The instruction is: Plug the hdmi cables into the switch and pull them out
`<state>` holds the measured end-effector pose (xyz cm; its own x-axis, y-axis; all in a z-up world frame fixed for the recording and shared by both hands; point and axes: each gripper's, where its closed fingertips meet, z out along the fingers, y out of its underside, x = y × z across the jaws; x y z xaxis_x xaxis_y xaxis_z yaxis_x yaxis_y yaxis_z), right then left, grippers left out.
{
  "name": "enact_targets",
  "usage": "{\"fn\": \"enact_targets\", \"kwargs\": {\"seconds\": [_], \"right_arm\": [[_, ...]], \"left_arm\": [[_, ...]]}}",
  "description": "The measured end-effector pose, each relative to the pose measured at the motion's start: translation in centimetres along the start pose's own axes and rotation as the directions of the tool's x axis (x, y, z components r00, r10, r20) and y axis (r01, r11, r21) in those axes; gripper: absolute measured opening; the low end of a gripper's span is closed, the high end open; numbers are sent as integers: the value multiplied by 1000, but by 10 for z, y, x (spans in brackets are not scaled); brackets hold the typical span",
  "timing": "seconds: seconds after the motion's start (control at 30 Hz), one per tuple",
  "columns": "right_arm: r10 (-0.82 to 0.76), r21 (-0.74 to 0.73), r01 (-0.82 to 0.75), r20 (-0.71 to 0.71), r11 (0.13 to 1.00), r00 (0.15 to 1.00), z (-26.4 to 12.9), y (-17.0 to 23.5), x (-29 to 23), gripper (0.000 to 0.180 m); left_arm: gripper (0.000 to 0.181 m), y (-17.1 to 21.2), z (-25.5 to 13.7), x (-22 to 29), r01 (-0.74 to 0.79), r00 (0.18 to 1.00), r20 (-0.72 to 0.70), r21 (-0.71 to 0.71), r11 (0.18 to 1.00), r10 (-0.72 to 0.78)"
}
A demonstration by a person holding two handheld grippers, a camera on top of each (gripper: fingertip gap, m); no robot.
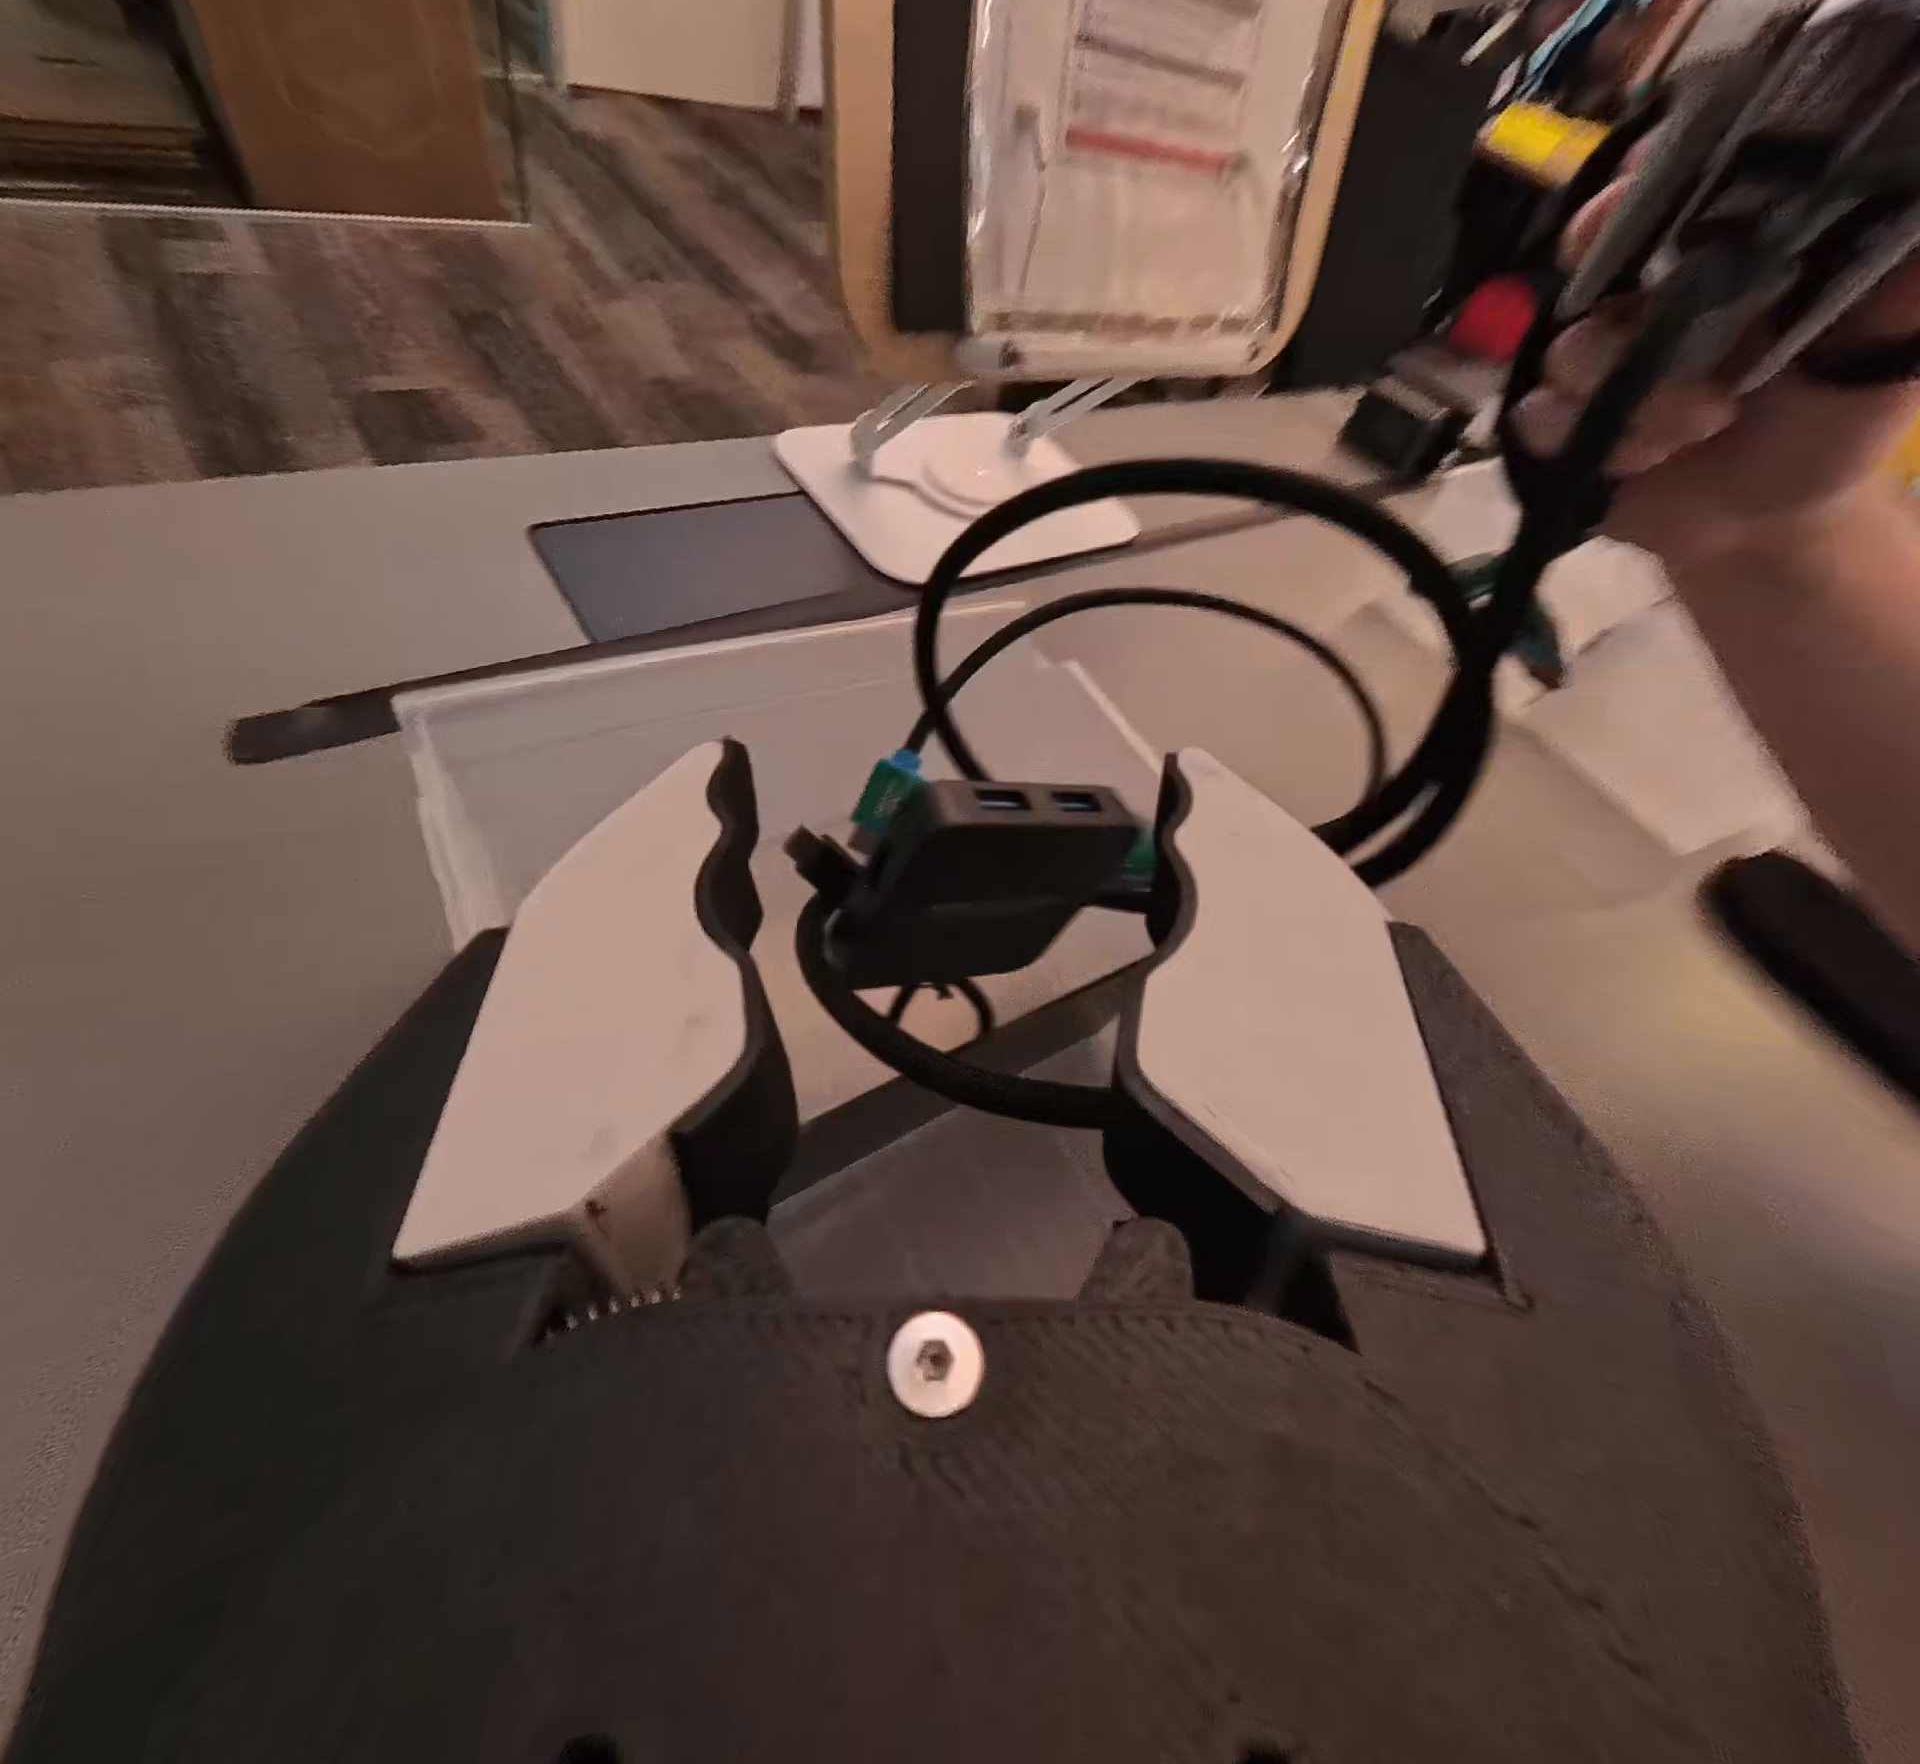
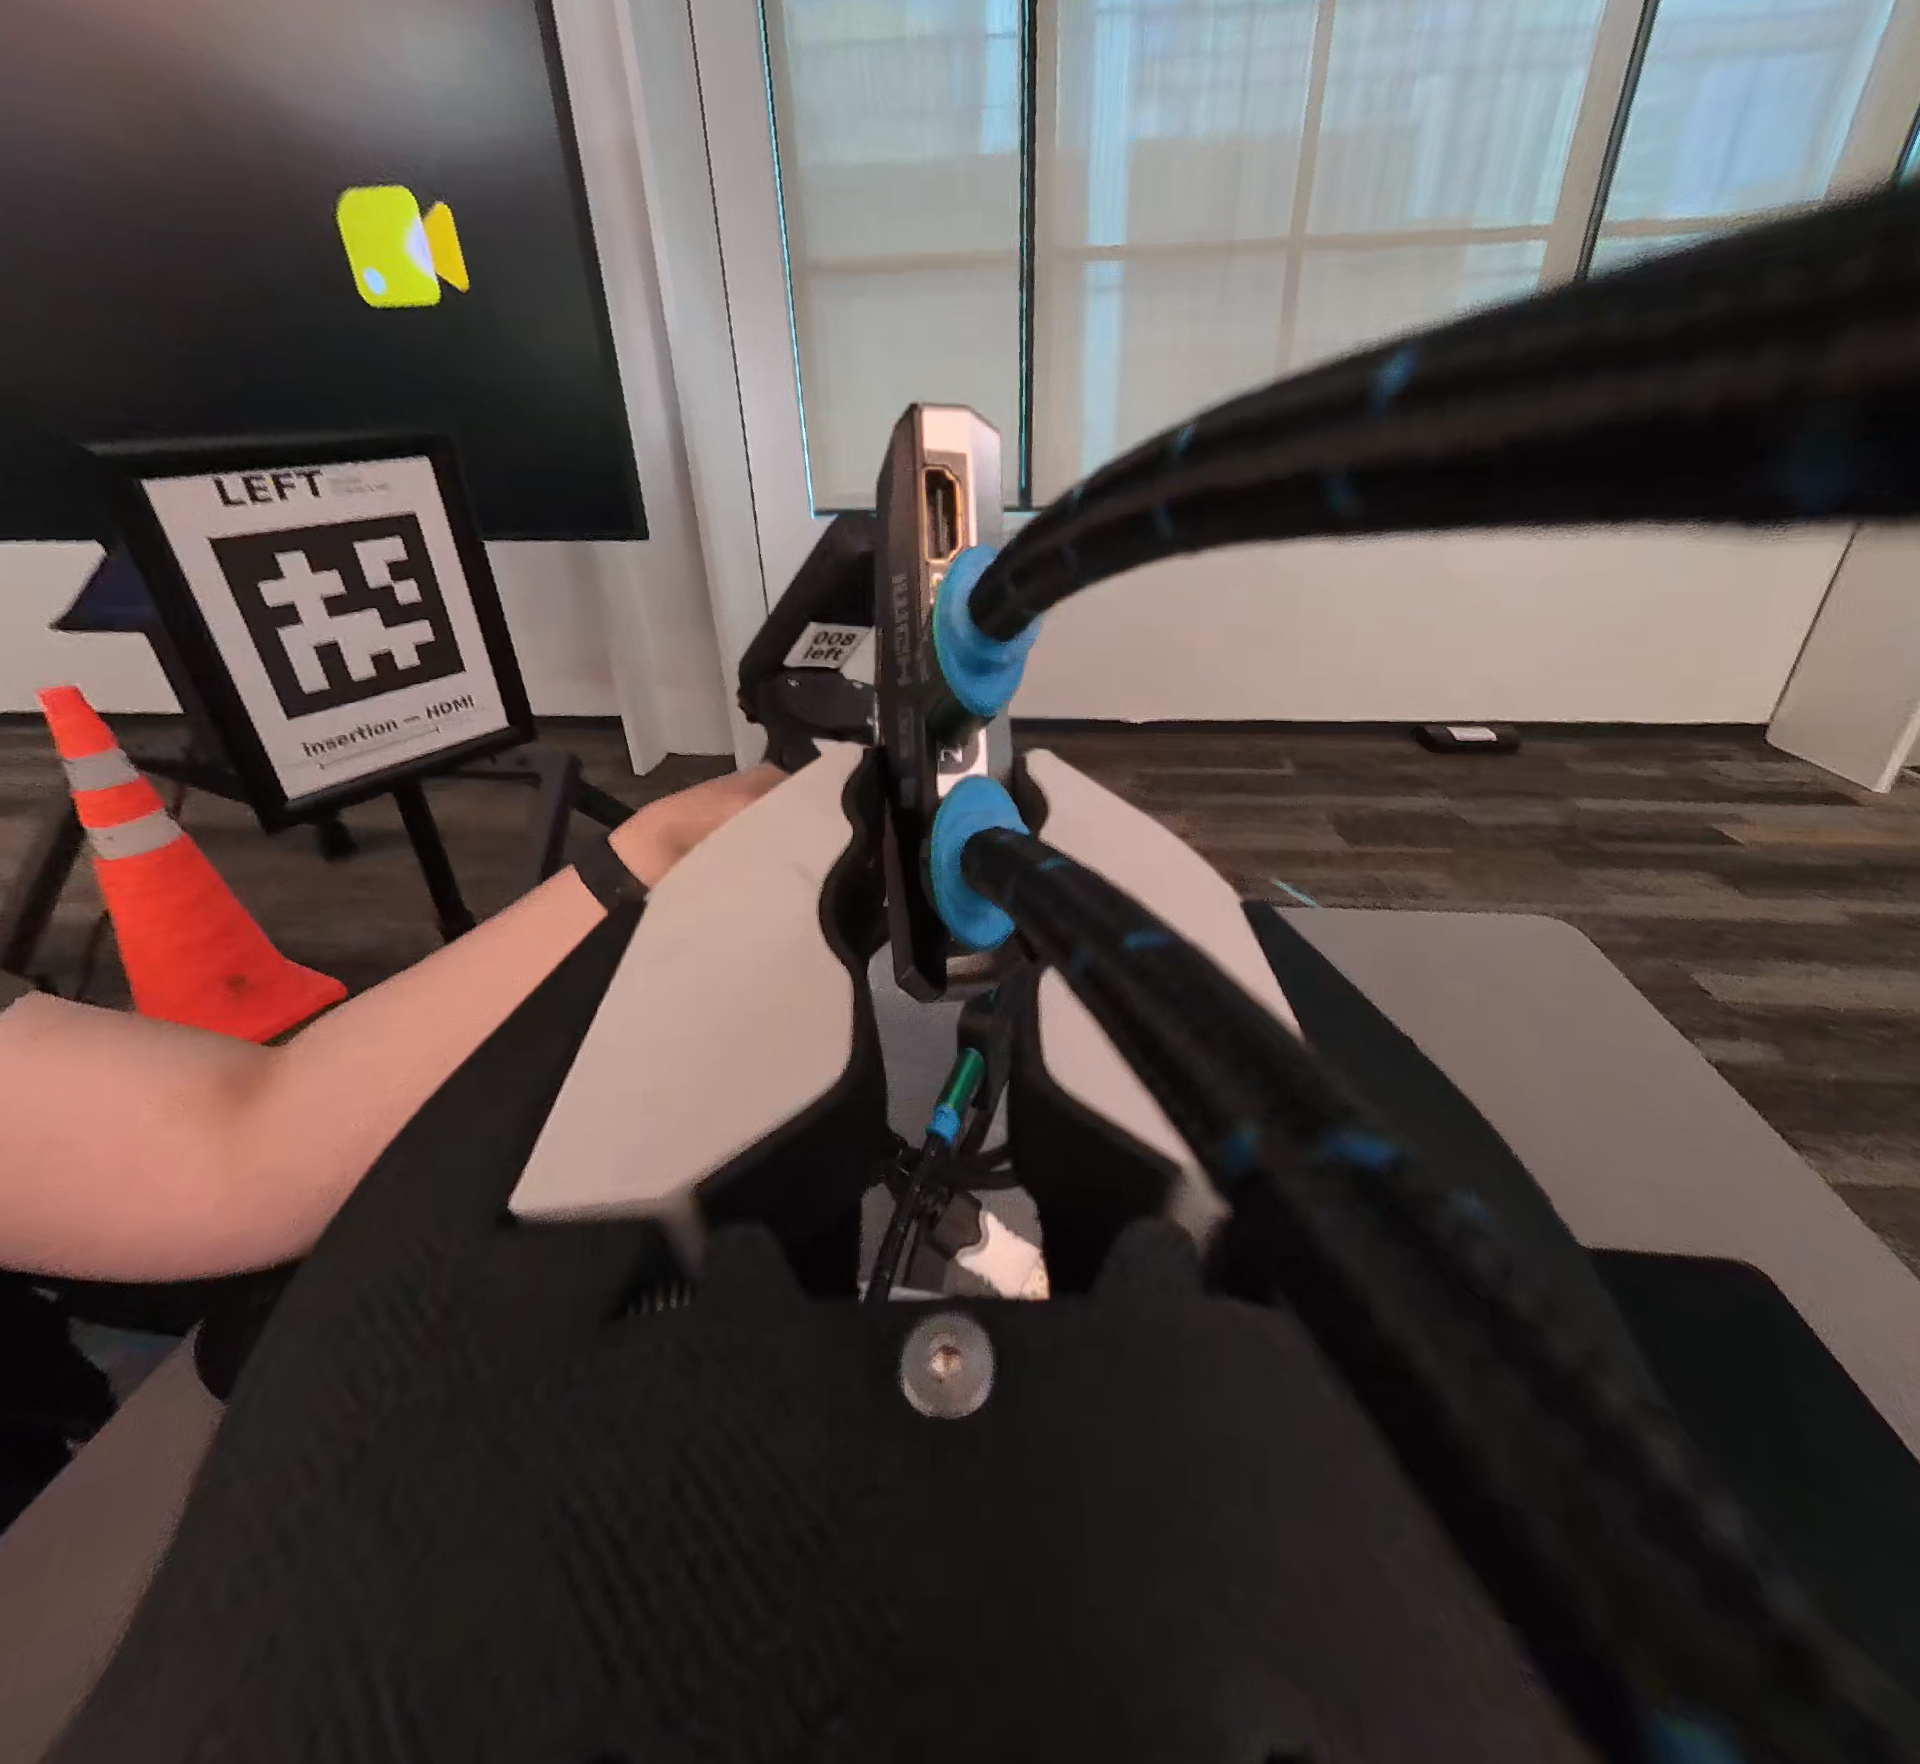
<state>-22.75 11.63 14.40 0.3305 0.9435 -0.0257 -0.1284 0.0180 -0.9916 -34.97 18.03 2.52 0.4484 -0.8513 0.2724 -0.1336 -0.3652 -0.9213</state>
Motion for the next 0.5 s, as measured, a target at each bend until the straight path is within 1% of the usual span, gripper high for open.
{"fn": "enact_targets", "kwargs": {"seconds": [0.07,0.17,0.27,0.3,0.37,0.43,0.5], "right_arm": [[-7,-36,8,10,999,1000,0,5,-1,22],[-8,-61,10,41,998,999,-2,10,-6,22],[-17,-44,22,113,999,993,-9,10,-18,22],[-18,-41,23,134,999,991,-13,10,-21,22],[-19,-39,25,141,999,990,-20,11,-23,22],[-7,-35,13,146,999,989,-26,11,-22,22],[-2,-33,7,152,999,988,-31,12,-23,22]], "left_arm": [[75,8,-4,3,17,998,-61,-16,1000,-18],[83,17,-6,-2,-70,997,-33,-30,997,69],[84,13,-1,15,-122,984,-126,13,992,122],[84,17,2,23,-151,976,-161,0,989,149],[85,34,10,27,-228,962,-176,-90,969,210],[92,50,15,30,-275,952,-190,-191,942,240],[86,53,17,35,-301,942,-217,-203,932,257]]}}
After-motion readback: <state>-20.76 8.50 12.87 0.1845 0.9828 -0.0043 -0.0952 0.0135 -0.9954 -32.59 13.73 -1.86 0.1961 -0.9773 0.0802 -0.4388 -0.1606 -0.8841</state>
